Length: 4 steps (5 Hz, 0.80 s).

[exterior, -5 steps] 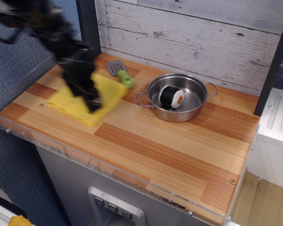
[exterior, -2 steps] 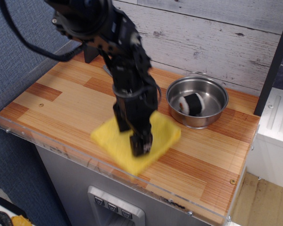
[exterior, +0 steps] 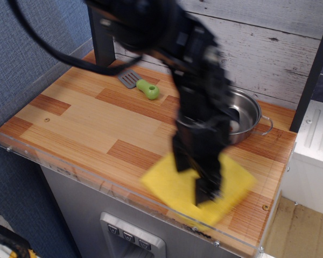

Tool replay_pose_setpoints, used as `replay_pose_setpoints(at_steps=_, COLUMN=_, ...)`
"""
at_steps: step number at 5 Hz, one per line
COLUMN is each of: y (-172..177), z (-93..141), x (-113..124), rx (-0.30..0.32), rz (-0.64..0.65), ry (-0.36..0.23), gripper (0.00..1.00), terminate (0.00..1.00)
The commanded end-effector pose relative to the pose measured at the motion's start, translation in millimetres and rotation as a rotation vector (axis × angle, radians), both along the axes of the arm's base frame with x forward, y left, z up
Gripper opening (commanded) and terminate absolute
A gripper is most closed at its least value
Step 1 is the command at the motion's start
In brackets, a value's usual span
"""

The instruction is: Pick the cloth from side and place it on the right corner

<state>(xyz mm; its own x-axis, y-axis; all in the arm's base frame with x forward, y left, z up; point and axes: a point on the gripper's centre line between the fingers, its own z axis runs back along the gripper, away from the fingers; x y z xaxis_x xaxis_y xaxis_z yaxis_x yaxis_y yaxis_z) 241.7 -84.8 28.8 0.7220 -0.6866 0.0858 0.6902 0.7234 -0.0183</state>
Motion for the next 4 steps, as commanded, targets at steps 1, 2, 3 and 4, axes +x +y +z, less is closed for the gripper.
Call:
replay_pose_setpoints(at_steps=1, y=-51.7, z=13.0, x=6.9, rx=0.006, rz=0.155, ry=-0.03, gripper=1.0, terminate=0.0)
replay_pose_setpoints(at_steps=2, y=-26.4, z=32.6, x=8.3, rx=0.057, rz=0.279, ry=-0.06, gripper=1.0, terminate=0.0)
replay_pose_setpoints(at_steps=3, y=3.2, z=58.2, x=4.4, rx=0.061, rz=0.414, ry=-0.077, gripper=1.0, terminate=0.0)
replay_pose_setpoints(at_steps=4, y=13.3, z=79.3, x=6.4, rx=0.039, rz=0.449, ry=-0.09, gripper=1.0, terminate=0.0)
